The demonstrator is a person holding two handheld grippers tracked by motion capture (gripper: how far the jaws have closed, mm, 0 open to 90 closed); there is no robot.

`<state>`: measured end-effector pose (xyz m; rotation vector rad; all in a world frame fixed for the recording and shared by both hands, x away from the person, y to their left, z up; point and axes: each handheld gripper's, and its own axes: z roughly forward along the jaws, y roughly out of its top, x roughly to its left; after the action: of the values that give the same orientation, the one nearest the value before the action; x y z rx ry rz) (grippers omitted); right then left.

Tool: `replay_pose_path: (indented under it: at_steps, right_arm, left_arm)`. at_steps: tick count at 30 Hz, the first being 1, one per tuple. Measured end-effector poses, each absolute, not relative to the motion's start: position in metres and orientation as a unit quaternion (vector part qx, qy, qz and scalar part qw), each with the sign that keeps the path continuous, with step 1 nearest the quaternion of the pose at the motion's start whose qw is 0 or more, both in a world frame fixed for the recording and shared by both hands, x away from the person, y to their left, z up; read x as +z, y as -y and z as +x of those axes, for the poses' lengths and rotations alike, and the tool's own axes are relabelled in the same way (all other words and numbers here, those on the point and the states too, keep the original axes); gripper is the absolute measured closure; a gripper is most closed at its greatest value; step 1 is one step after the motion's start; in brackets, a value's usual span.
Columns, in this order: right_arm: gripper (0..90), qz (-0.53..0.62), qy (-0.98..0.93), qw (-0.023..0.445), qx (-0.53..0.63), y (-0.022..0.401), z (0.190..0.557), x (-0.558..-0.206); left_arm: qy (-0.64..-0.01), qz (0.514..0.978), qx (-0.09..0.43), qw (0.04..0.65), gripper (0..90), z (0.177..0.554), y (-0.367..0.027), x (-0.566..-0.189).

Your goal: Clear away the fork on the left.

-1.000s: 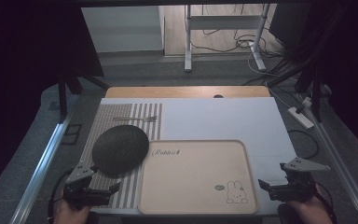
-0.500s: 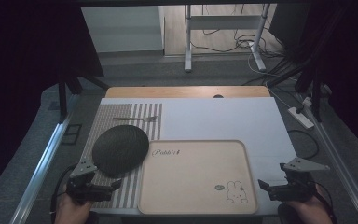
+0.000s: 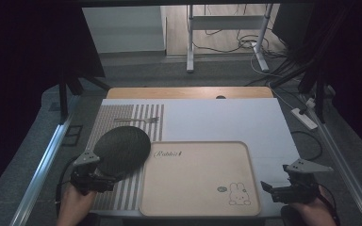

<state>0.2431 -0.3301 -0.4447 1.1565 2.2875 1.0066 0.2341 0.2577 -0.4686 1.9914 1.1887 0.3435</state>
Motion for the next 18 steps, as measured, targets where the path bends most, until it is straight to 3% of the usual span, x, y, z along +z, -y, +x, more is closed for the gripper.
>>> replay_pose_path:
  at_steps: [18]
  right_arm:
    - [1.2, 0.408, -0.818, 0.191, 0.357, 0.329, 0.244, -0.445]
  left_arm:
    - [-0.466, 0.792, 0.134, 0.370, 0.0, 0.274, -0.250, -0.464]
